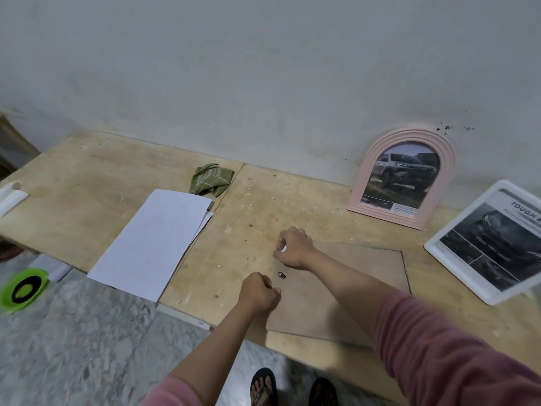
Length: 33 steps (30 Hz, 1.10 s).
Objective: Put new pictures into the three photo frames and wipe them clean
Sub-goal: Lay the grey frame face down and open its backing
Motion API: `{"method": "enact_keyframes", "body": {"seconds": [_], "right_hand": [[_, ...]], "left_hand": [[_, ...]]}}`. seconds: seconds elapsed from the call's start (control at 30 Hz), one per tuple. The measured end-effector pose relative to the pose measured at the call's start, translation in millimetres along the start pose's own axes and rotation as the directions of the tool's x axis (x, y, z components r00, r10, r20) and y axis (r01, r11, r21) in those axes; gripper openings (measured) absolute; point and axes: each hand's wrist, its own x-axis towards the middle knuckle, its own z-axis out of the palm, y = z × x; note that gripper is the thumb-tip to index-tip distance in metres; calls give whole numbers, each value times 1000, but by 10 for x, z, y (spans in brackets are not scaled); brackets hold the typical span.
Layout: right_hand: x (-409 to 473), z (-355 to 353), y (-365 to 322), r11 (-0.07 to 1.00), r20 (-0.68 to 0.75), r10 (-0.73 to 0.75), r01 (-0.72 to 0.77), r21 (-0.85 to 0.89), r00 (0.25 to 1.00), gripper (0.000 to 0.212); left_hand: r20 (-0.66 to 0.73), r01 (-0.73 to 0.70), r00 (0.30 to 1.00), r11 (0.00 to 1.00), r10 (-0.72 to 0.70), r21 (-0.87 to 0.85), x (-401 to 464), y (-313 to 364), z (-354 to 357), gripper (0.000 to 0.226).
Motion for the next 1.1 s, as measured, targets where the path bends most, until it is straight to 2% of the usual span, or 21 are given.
{"method": "enact_keyframes", "body": {"seconds": [0.1, 0.17, 0.23, 0.3, 0.4, 0.43, 0.5, 0.57, 0.63, 0.73, 0.8, 0.87, 1.0, 1.1], "right_hand": [[-119, -72, 145, 964, -225, 57, 5, 264, 973, 13], [-270, -132, 351, 944, -380, 147, -14, 330, 913, 10], [-519, -195, 629, 940, -540, 250, -67, 335, 804, 11], [-812, -229, 933, 914, -623, 387, -197, 353, 679, 21], [-1228, -240, 1280, 766, -601, 638, -469, 438, 481, 34], [-1332, -237, 1359, 712, -572, 695, -527, 464, 436, 37], [-1457, -226, 1459, 677, -523, 731, -559, 479, 438, 38], [-1550, -218, 1522, 718, -511, 695, -534, 447, 506, 38], [-1603, -221, 1552, 748, -503, 663, -514, 420, 555, 40], [-1635, -267, 1548, 736, -463, 677, -519, 435, 572, 47], [-1656, -262, 1557, 744, -455, 667, -508, 434, 590, 50], [-1666, -233, 1552, 756, -468, 655, -509, 412, 593, 47], [-1643, -170, 1444, 736, -447, 673, -598, 318, 590, 23], [-1613, -191, 1329, 675, -420, 722, -693, 252, 550, 29]], "left_hand": [[9, 75, 997, 996, -74, -53, 38, -7, -5, 36], [4, 107, 994, 990, -107, -88, 47, 8, -33, 31], [20, 98, 995, 991, -97, -92, 49, 38, -51, 31], [23, 106, 994, 990, -104, -98, 69, 49, -66, 29], [31, 128, 992, 990, -126, -53, 103, 98, -81, 16], [42, 126, 991, 991, -124, -44, 137, 107, -78, 28], [56, 119, 991, 993, -118, -22, 208, 125, -91, 45], [63, 118, 991, 993, -118, -6, 267, 153, -99, 47], [60, 131, 990, 991, -130, -11, 320, 172, -122, 41], [64, 164, 985, 984, -160, -69, 358, 193, -166, 20], [62, 186, 982, 977, -180, -106, 362, 192, -195, 19], [54, 198, 980, 969, -192, -146, 386, 159, -204, 22], [48, 199, 980, 965, -194, -171, 385, 113, -196, 18], [55, 174, 984, 971, -167, -163, 351, 112, -211, 15]]}}
